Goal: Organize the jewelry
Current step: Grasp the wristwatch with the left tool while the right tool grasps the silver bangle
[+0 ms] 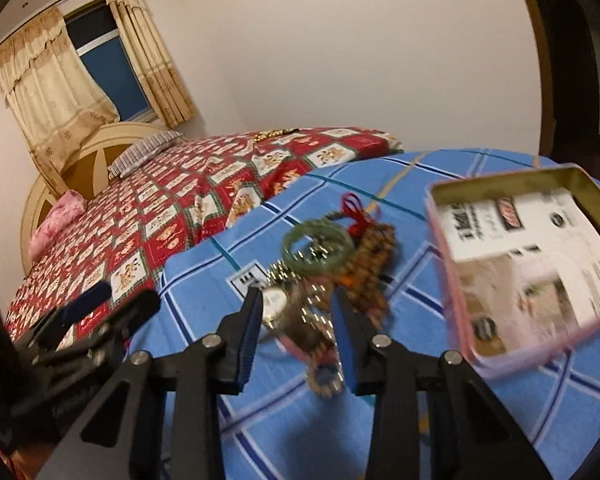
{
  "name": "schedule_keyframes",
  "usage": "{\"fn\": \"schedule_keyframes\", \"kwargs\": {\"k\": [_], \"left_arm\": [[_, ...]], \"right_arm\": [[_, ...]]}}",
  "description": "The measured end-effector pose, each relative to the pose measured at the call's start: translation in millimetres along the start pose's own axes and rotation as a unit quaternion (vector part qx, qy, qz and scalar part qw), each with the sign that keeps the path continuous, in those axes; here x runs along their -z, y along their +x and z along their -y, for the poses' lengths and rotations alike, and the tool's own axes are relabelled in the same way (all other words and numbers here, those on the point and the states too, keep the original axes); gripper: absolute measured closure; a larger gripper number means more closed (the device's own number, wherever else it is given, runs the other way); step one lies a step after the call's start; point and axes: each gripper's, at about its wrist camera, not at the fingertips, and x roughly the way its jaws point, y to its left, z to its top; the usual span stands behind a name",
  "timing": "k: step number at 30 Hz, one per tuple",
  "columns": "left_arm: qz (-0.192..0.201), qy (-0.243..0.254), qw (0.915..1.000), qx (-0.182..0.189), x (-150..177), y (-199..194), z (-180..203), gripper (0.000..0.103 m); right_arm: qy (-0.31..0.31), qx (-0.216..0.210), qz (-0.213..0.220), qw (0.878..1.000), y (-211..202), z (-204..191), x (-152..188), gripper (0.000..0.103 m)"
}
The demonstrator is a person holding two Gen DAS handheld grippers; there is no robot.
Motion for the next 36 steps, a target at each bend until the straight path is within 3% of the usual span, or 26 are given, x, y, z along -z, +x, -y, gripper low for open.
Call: {"fn": "schedule_keyframes", "kwargs": {"k": [2, 4, 9, 16, 19, 25, 29, 32, 34, 36], "left_arm": [[0.000, -0.004, 1.0000, 0.000, 0, -1, -3, 0.019], [0.000, -0.006, 1.0000, 0.000, 0, -2, -6, 0.019], [-0.002, -0.011, 0.9999, -0.003, 0, -1, -12, 0.019], [0.005, -0.001, 1.0000, -0.006, 0, -4, -12, 0.019], [-0.003, 0.000, 0.9998, 0.020, 0, -3, -6, 0.019], [-0.069, -0.014, 0.9935, 0.089, -3, 21, 30, 0.019], [-0.116, -0.021, 0.9912, 0.061, 1, 43, 54, 0.019], [-0.163, -0.041, 0.9847, 0.046, 7, 66, 59, 0.023], [-0.169, -0.040, 0.9839, 0.040, 8, 69, 62, 0.024], [-0.164, -0.043, 0.9845, 0.045, 8, 69, 63, 0.039]], "right_arm": [[-0.001, -0.005, -0.038, 0.999, 23, -1, -4, 0.076], [0.006, -0.010, -0.063, 0.998, 34, -1, -2, 0.081], [-0.027, -0.018, -0.054, 0.998, 31, -9, 2, 0.091], [-0.042, -0.057, -0.023, 0.997, 1, -16, 11, 0.091], [-0.027, -0.062, 0.000, 0.998, -21, -9, 12, 0.091], [0.027, -0.026, 0.054, 0.998, -55, 29, 5, 0.091], [0.064, 0.001, 0.082, 0.995, -69, 61, -1, 0.091], [0.068, 0.021, 0.097, 0.993, -72, 70, -2, 0.091], [0.071, 0.023, 0.102, 0.992, -74, 74, 0, 0.091], [0.072, 0.025, 0.104, 0.992, -73, 77, 3, 0.091]]}}
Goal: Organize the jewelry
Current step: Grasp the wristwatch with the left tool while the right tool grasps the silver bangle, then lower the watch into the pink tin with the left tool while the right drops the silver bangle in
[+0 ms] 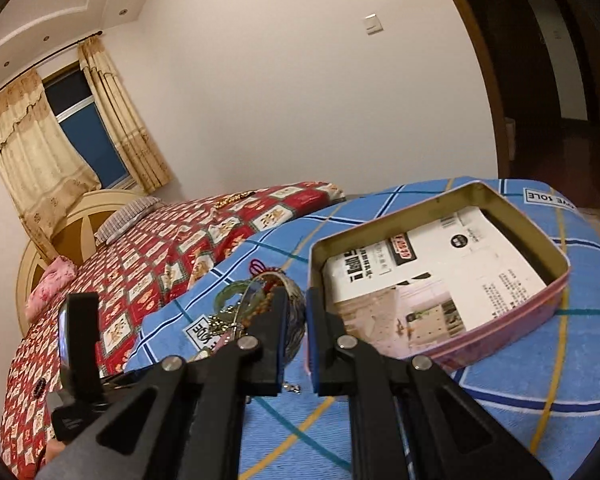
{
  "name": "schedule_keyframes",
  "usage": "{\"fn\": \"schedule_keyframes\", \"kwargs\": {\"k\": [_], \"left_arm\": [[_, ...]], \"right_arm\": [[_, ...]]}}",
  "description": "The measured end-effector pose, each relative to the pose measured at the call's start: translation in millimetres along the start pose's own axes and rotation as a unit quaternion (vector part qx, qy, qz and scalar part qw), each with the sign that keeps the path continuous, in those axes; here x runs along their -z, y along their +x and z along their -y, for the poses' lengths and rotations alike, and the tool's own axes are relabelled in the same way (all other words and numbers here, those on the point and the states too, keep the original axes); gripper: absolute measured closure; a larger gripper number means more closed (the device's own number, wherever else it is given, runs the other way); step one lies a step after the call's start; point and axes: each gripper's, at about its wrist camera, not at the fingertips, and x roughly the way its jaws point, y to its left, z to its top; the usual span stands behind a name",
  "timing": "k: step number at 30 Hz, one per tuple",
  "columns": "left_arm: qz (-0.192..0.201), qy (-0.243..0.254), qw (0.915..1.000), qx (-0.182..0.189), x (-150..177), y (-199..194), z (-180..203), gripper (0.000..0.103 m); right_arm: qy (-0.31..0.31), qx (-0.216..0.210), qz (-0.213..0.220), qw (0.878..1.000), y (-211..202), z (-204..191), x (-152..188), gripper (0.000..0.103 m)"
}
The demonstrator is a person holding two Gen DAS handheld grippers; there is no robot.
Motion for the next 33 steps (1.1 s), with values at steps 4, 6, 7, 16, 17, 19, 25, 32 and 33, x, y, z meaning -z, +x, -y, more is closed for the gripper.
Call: {"fn": "schedule_keyframes", "kwargs": {"k": [4, 6, 7, 16, 17, 19, 25, 32, 33], "left_arm": [[0.005, -0.007, 0.9992, 0.040, 1, -2, -4, 0.066], [0.005, -0.010, 0.9989, 0.045, 1, -3, -5, 0.066], [0.005, -0.013, 0.9988, 0.048, 2, -3, -5, 0.066], [0.092, 0.014, 0.9946, 0.047, 12, -48, -7, 0.066], [0.106, 0.021, 0.9931, 0.045, 13, -55, -5, 0.066], [0.128, 0.034, 0.9900, 0.050, 11, -63, 1, 0.066], [0.171, 0.086, 0.9784, 0.079, -11, -78, 40, 0.066], [0.167, 0.119, 0.9698, 0.132, -36, -55, 103, 0.066], [0.161, 0.125, 0.9696, 0.135, -39, -47, 114, 0.066]], "right_arm": [[0.006, -0.005, -0.004, 1.000, 3, 5, 2, 0.091], [0.004, -0.005, -0.004, 1.000, 1, 6, 4, 0.091], [0.005, -0.006, -0.004, 1.000, 1, 7, 4, 0.091], [0.018, -0.010, 0.005, 1.000, -3, 15, 4, 0.091], [0.019, -0.012, 0.006, 1.000, -3, 15, 4, 0.091], [0.019, -0.013, 0.016, 1.000, -8, 15, 2, 0.091], [0.049, -0.004, 0.056, 0.997, -27, 36, -15, 0.091], [0.066, 0.062, 0.052, 0.994, -12, 87, -44, 0.091], [0.067, 0.070, 0.048, 0.994, -8, 92, -45, 0.091]]}}
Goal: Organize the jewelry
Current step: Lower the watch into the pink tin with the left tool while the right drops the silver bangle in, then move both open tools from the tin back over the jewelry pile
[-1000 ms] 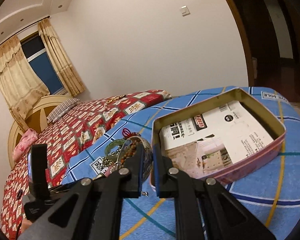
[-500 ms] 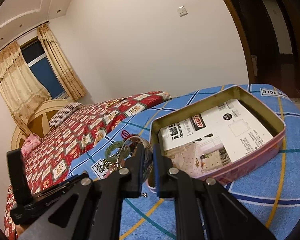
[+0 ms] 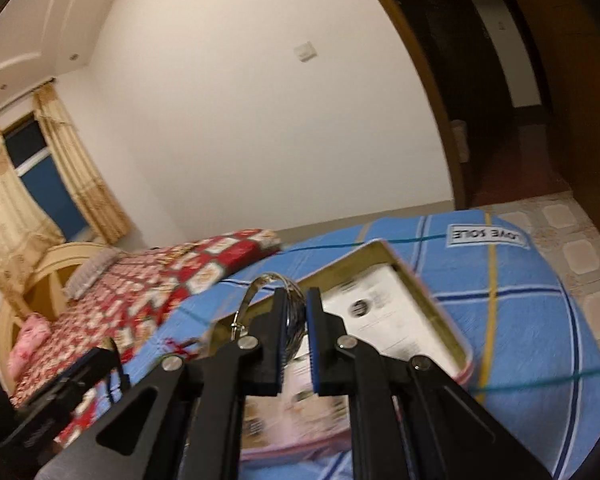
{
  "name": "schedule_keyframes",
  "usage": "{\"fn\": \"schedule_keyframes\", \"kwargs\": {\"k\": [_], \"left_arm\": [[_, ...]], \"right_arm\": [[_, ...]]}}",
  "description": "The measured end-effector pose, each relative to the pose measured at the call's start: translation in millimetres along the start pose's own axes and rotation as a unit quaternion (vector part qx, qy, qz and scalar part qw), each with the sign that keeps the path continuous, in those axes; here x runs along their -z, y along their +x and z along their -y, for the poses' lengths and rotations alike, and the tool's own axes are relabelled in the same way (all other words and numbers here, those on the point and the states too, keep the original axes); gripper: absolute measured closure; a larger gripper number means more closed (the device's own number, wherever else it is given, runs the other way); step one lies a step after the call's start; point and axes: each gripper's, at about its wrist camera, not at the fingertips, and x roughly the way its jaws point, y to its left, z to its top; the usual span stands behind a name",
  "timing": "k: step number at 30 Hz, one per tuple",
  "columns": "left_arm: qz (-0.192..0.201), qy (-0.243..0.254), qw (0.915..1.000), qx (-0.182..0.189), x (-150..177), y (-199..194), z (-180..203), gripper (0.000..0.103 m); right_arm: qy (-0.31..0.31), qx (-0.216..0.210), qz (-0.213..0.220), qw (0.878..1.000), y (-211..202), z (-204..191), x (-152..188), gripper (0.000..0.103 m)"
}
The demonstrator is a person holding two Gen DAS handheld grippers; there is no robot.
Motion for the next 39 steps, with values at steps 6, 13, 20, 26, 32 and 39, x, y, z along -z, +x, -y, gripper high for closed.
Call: {"fn": "schedule_keyframes", "kwargs": {"k": [6, 13, 20, 26, 32, 39], "left_arm": [[-0.046, 0.023, 0.9987, 0.002, 1, 60, 28, 0.066], [-0.083, 0.035, 0.9957, -0.024, 9, 100, 37, 0.066], [-0.088, 0.043, 0.9942, -0.044, 11, 108, 40, 0.061], [-0.023, 0.018, 0.9994, -0.020, 9, 69, 36, 0.039], [0.023, 0.005, 0.9964, -0.081, 24, 23, 1, 0.038], [0.023, -0.025, 0.9909, -0.130, 35, -9, -44, 0.038]], "right_arm": [[0.003, 0.034, -0.041, 0.999, 30, 19, 4, 0.091], [-0.028, 0.064, -0.054, 0.996, 44, 21, 5, 0.091], [-0.031, 0.070, -0.047, 0.996, 43, 23, 2, 0.089], [-0.027, 0.080, 0.022, 0.996, 14, 24, -7, 0.045], [-0.049, 0.148, 0.109, 0.982, -14, 19, -7, 0.021], [-0.082, 0.158, 0.084, 0.980, -4, 5, 4, 0.021]]}}
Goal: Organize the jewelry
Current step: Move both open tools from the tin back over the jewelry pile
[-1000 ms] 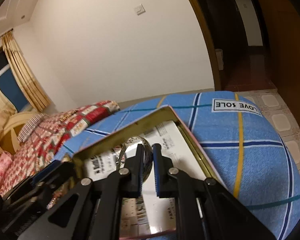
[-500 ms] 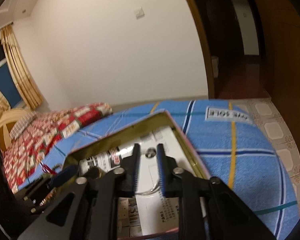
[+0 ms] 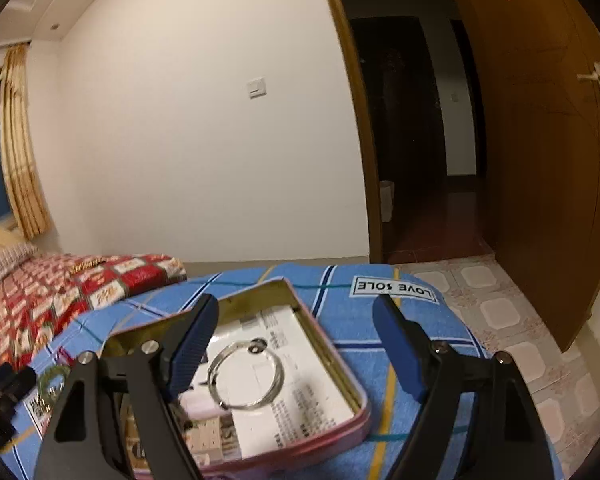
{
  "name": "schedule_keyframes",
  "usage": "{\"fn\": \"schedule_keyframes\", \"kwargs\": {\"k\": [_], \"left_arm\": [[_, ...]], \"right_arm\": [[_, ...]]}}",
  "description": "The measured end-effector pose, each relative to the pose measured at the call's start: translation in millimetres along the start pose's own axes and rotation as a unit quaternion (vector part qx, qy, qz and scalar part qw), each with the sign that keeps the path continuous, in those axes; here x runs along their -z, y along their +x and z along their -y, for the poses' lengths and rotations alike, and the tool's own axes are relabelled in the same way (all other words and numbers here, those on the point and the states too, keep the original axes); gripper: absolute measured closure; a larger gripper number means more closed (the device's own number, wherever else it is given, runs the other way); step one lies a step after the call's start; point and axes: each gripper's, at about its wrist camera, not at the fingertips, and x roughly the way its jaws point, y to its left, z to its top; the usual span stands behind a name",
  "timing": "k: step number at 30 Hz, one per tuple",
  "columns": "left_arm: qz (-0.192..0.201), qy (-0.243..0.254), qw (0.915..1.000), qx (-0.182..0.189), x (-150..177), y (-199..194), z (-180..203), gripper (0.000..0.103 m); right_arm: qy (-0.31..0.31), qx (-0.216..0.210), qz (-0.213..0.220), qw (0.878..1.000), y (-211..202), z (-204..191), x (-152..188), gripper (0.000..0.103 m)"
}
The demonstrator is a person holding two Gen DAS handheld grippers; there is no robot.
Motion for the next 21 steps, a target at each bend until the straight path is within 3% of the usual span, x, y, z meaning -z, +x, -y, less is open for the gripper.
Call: {"fn": "schedule_keyframes", "kwargs": {"k": [6, 21], "left_arm": [[-0.016, -0.006, 0.9997, -0.020, 14, -11, -30, 0.038], [-0.064, -0.085, 0.9944, 0.002, 25, -22, -60, 0.038]], "right_arm": [[-0.019, -0.002, -0.003, 1.000, -14, -14, 10, 0.021], [-0.053, -0.024, -0.005, 0.998, -52, -49, 32, 0.024]]}}
